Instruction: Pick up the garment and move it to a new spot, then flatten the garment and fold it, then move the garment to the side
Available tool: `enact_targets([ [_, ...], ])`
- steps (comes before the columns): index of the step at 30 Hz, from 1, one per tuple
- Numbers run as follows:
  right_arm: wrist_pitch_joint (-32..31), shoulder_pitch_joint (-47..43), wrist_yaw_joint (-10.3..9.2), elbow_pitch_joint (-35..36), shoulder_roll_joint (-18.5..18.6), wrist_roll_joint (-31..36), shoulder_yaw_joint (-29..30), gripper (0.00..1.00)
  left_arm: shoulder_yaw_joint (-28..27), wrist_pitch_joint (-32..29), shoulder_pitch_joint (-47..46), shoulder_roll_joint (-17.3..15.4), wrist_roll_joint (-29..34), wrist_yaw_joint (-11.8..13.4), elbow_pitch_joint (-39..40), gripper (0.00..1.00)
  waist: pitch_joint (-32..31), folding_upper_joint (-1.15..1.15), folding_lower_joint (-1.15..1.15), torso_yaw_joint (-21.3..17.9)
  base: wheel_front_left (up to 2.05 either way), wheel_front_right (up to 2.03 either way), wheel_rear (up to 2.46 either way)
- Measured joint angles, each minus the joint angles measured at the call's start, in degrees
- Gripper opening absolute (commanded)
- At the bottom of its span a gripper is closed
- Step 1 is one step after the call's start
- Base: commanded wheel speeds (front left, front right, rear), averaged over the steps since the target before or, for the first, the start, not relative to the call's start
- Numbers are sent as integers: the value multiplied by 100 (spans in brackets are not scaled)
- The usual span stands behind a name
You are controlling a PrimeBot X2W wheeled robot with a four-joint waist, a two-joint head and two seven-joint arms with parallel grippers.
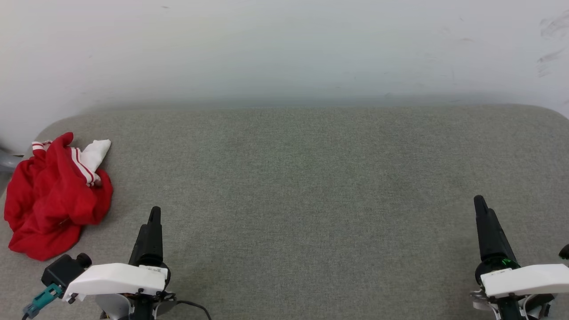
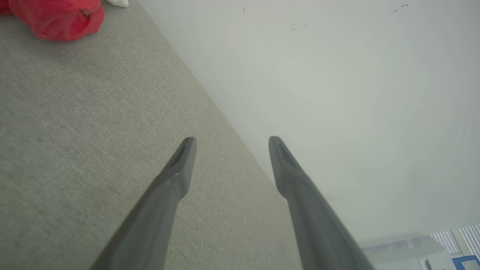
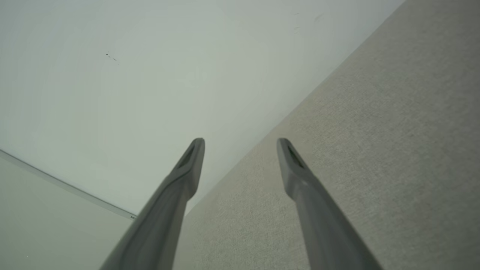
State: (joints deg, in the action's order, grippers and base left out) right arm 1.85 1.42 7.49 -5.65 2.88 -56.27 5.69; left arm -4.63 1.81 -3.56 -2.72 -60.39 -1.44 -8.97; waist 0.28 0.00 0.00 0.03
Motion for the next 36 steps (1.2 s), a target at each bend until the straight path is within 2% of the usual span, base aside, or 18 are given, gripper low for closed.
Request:
enact_targets([
  [12,237,-131,0,75,0,1149,-82,100,144,247,68,-1,983,107,133,100,-9,0,0,6,0,0,0],
  [24,446,-211,0,154,0,2298,-129,100,274,452,109,-1,2214,350,212,100,-13,0,0,7,0,0,0],
  [36,630,-277,0,261,1,3198,-163,100,394,646,191,-5,3107,472,250,100,-22,0,0,19,0,0,0],
])
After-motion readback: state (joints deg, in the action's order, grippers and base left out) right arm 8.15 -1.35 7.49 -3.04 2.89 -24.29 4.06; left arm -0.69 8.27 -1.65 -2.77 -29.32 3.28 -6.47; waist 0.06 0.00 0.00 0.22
